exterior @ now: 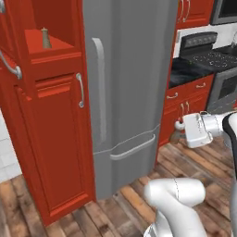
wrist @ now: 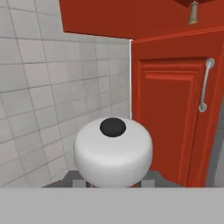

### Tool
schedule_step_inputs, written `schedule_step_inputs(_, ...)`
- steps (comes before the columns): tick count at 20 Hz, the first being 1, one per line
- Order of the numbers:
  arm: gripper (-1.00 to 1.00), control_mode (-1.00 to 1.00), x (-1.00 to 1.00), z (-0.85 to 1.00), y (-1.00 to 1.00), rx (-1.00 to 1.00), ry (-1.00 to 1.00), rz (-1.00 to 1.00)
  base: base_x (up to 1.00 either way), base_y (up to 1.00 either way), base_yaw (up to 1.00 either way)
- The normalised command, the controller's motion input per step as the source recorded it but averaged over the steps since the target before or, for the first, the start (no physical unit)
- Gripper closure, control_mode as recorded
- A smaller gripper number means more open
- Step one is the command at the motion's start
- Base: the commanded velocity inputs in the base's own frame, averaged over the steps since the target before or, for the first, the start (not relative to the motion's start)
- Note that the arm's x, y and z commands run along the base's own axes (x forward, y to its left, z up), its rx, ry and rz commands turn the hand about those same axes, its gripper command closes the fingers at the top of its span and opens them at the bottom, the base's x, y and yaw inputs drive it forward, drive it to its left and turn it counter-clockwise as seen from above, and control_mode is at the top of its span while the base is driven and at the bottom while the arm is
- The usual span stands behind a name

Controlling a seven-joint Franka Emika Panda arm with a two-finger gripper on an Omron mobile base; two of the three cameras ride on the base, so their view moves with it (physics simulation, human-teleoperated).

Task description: There are various items on the counter. Only move the condiments/shakers into the cabinet.

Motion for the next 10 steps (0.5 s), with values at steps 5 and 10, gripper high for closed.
schedule_step_inputs(5,1.00,1.00,0.00,0.00,0.00,0.00,0.00,0.00,0.25,0.58,0.21)
schedule_step_inputs(10,1.00,1.00,0.00,0.00,0.00,0.00,0.00,0.00,0.13,0.19,0.41)
